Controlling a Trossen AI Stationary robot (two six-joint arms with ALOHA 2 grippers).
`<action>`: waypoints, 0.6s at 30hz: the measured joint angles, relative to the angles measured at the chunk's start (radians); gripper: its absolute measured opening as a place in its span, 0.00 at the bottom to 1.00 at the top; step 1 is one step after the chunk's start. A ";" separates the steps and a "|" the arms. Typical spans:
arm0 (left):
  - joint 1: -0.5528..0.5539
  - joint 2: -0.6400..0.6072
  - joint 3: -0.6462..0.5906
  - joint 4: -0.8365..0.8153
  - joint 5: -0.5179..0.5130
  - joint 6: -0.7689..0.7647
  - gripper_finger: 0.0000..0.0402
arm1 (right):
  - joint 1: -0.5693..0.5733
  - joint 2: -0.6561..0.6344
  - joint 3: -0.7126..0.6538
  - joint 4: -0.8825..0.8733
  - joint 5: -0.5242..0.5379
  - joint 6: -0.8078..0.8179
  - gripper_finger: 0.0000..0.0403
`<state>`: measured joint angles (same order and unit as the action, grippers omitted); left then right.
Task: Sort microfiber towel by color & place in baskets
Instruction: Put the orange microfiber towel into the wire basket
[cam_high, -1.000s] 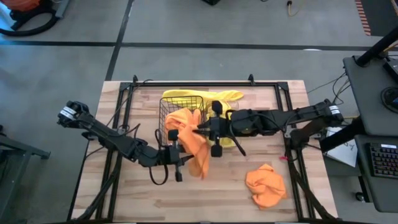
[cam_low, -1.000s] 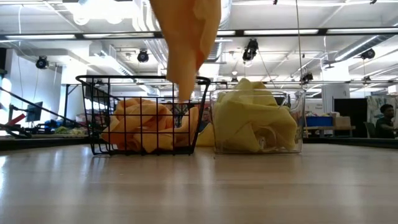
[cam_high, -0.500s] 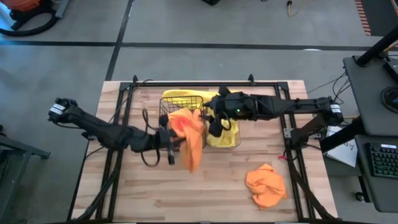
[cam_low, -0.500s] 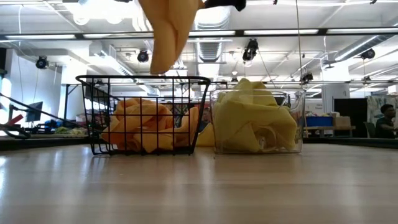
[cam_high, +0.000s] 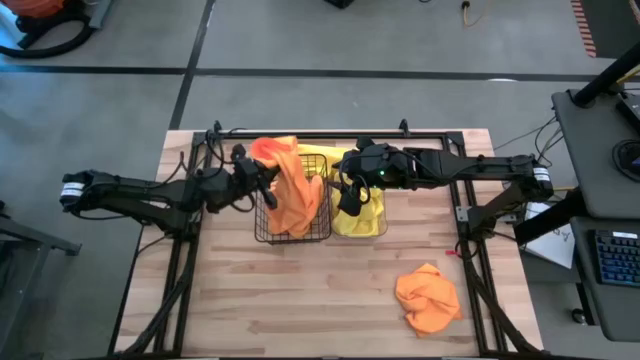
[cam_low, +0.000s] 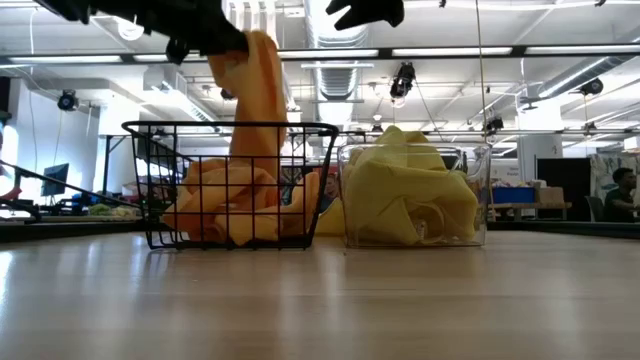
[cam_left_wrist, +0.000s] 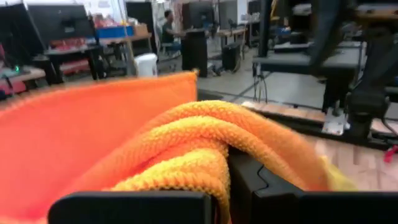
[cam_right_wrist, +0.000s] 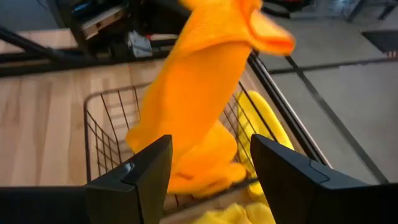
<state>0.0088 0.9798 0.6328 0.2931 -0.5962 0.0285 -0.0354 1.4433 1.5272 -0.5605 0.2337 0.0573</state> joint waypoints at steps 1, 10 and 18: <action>0.015 0.003 -0.005 -0.005 0.022 -0.015 0.00 | 0.000 0.000 0.000 -0.014 0.000 0.004 0.53; 0.027 0.102 -0.017 -0.047 0.276 -0.154 0.00 | 0.000 0.000 -0.004 -0.072 -0.001 0.023 0.53; 0.035 0.247 0.049 -0.289 0.297 -0.220 0.00 | 0.000 0.000 -0.005 -0.094 -0.002 0.023 0.53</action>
<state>0.0438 1.2263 0.6819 0.0042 -0.2993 -0.1913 -0.0353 1.4429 1.5227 -0.6541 0.2321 0.0803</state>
